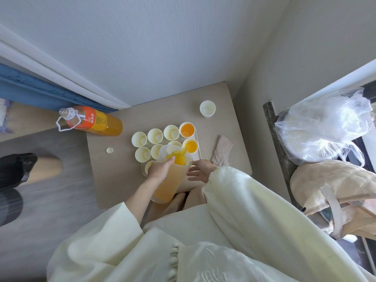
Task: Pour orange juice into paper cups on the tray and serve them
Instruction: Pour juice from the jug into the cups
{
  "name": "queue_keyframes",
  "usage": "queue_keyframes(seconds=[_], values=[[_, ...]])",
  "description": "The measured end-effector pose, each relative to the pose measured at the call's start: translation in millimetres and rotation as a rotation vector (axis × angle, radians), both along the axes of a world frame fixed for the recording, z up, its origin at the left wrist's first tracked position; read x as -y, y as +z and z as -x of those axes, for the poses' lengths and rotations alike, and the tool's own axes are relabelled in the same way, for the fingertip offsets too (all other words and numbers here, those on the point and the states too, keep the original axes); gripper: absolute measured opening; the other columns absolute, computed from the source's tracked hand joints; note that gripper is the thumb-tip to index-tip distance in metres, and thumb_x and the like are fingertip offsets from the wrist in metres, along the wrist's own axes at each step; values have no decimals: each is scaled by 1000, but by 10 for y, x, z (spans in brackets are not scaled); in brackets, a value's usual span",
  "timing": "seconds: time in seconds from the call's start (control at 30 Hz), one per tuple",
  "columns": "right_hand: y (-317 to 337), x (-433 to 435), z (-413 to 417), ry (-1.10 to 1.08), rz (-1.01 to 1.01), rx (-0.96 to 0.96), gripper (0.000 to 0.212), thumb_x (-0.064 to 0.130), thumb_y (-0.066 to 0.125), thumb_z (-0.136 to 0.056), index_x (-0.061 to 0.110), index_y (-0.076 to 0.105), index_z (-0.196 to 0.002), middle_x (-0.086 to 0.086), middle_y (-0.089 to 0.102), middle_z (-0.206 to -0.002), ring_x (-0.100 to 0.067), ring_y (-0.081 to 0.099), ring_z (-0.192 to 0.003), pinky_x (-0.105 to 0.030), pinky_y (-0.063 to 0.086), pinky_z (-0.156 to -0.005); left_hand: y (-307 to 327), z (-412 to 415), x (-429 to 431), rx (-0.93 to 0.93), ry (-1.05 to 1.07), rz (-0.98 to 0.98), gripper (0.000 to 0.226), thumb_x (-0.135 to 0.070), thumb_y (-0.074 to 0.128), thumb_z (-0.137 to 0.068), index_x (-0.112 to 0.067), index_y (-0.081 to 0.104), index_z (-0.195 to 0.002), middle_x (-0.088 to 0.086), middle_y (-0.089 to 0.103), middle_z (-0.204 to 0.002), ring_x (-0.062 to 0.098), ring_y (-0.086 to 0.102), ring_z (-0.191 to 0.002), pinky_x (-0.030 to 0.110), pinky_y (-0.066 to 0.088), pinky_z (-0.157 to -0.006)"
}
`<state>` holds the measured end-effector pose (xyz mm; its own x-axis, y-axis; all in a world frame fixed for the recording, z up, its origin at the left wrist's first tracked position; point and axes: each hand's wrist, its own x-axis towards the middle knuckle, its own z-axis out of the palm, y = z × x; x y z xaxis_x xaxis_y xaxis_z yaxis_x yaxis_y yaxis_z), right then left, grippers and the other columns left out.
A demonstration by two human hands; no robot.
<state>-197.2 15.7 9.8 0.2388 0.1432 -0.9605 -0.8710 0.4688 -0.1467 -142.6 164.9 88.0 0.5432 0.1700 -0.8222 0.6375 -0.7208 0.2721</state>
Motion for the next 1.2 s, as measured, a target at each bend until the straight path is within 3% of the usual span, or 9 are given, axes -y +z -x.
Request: queue_keyframes(seconds=[0.2, 0.4, 1.2], values=[[-9, 16, -7, 1, -5, -5, 34, 11, 46, -98, -5, 53, -127, -19, 59, -109, -28, 64, -81, -40, 56, -62, 7, -13, 19, 0, -1, 6, 57, -57, 60, -84, -12, 40, -57, 5, 42, -51, 21, 45, -51, 30, 40, -61], [-9, 26, -13, 1, -1, -4, 34, 11, 46, -98, -5, 51, -128, -22, 59, -119, -29, 64, -84, -41, 56, -62, 14, -18, 19, 2, -6, 18, 52, -57, 60, -85, -12, 44, -63, 4, 43, -54, 21, 45, -53, 31, 42, -67], [20, 17, 10, 21, 4, -21, 33, 11, 46, -98, -6, 51, -127, -16, 60, -105, -27, 65, -79, -40, 56, -59, 80, 5, 43, -2, -33, 14, 51, -55, 59, -86, -15, 39, -63, 3, 42, -54, 18, 43, -51, 30, 40, -65]])
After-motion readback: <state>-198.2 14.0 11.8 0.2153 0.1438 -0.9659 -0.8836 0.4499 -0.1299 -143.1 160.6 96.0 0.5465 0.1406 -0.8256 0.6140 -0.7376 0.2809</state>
